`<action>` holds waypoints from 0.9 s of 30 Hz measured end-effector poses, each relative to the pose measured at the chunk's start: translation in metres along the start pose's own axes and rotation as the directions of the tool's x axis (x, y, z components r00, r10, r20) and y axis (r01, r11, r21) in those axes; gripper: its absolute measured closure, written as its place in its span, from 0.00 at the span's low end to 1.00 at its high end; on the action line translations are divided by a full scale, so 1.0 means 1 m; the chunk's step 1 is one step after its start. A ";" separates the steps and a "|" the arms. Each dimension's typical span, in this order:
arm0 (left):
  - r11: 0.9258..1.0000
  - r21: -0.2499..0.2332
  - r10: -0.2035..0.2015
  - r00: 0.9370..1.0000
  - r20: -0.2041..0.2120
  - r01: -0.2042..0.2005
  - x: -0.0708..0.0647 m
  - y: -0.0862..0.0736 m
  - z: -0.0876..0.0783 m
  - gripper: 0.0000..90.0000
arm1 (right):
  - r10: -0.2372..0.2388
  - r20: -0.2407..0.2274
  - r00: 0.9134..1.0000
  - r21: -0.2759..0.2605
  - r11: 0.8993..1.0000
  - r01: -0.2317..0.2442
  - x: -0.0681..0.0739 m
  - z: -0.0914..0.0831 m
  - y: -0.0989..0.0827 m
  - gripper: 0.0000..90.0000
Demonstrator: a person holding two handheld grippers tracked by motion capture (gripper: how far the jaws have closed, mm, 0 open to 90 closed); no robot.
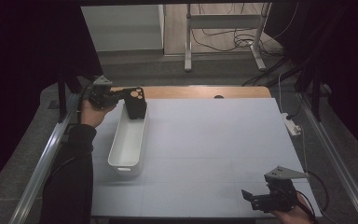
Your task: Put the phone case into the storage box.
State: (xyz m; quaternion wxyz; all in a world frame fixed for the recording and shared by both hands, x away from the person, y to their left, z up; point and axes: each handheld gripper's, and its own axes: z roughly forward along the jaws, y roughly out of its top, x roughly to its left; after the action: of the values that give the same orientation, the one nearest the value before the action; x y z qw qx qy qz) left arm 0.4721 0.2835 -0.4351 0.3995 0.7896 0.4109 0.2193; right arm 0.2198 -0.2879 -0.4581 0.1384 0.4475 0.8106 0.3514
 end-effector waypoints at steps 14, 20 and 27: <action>1.000 0.006 -0.015 1.000 -0.020 0.016 0.000 -0.002 0.005 0.76 | -0.001 -0.001 1.000 -0.001 1.000 0.001 0.000 0.000 0.000 0.00; 0.999 0.004 -0.038 0.999 -0.008 0.038 -0.001 -0.003 0.005 0.67 | 0.000 -0.001 1.000 -0.005 1.000 0.000 0.000 -0.001 0.000 0.00; 0.997 0.017 -0.081 0.997 0.006 0.081 0.000 -0.007 0.001 0.55 | 0.000 0.000 1.000 -0.012 1.000 0.000 0.000 -0.001 0.000 0.00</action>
State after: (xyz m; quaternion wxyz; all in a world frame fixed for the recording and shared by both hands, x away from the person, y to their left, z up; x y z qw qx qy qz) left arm 0.4695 0.2853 -0.4410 0.4029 0.7764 0.4429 0.1970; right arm 0.2190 -0.2884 -0.4578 0.1413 0.4466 0.8085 0.3563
